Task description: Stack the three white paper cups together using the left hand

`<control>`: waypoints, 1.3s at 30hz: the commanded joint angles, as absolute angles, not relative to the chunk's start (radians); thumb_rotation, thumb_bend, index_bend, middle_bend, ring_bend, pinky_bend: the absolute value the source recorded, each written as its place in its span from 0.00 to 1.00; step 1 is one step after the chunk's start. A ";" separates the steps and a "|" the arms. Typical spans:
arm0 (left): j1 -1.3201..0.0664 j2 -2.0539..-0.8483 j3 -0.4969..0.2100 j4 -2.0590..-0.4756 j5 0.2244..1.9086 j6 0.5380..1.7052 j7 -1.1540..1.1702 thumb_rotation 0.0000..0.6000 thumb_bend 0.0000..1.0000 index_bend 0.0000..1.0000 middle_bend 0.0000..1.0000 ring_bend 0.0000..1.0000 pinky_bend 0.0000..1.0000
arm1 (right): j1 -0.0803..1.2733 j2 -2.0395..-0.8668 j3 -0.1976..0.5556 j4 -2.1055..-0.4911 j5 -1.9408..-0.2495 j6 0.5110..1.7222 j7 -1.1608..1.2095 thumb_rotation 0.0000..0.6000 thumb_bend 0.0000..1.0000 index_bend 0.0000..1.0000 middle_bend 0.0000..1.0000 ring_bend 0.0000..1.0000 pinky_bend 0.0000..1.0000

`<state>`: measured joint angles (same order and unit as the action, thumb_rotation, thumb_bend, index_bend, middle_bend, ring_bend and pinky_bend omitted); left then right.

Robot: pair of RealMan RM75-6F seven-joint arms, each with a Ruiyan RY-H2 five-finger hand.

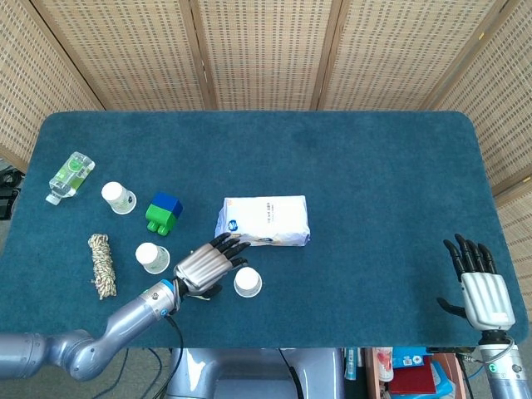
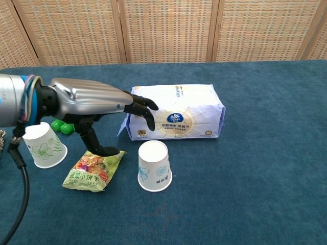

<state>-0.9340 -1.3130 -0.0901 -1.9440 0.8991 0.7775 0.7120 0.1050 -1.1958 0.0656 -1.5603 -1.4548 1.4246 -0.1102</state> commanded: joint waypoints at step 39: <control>-1.082 -1.493 -0.030 -1.863 0.758 0.955 0.731 1.00 0.39 0.38 0.00 0.00 0.00 | 0.104 -1.200 0.069 -1.545 -1.467 1.437 -0.054 1.00 0.05 0.03 0.00 0.00 0.00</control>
